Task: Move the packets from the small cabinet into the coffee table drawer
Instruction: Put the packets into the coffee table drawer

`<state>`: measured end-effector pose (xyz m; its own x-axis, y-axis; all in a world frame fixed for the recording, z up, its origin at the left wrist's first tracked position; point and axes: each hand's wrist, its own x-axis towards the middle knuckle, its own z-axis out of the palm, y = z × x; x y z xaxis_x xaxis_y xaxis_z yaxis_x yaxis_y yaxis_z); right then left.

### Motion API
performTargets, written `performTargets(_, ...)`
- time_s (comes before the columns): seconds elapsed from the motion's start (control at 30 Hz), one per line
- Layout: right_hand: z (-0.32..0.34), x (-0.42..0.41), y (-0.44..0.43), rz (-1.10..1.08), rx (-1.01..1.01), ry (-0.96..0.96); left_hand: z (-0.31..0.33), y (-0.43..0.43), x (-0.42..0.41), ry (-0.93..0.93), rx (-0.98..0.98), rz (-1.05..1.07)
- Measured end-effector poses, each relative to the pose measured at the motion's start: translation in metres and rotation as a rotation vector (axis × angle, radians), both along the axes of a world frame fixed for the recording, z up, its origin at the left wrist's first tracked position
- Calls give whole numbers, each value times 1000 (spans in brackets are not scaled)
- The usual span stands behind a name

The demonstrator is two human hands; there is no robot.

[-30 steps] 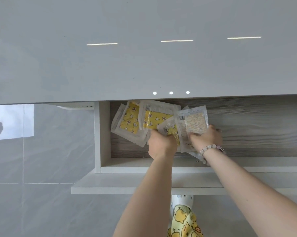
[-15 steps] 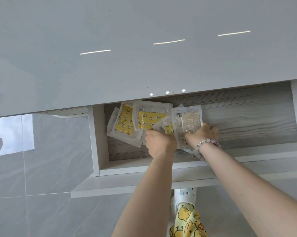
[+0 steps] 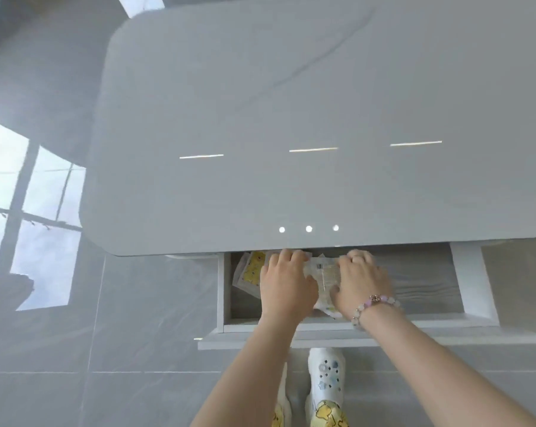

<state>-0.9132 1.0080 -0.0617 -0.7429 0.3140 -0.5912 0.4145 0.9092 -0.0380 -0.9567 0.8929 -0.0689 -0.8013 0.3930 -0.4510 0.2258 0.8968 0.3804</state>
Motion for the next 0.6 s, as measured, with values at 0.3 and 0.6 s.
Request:
performTargets(0.3, 228, -87, -10, 370, 58, 374, 227, -57, -92, 298, -164, 44)
performTargets(0.6, 370, -136, -83, 628, 69, 618, 363, -153, -88, 575, -122, 375)
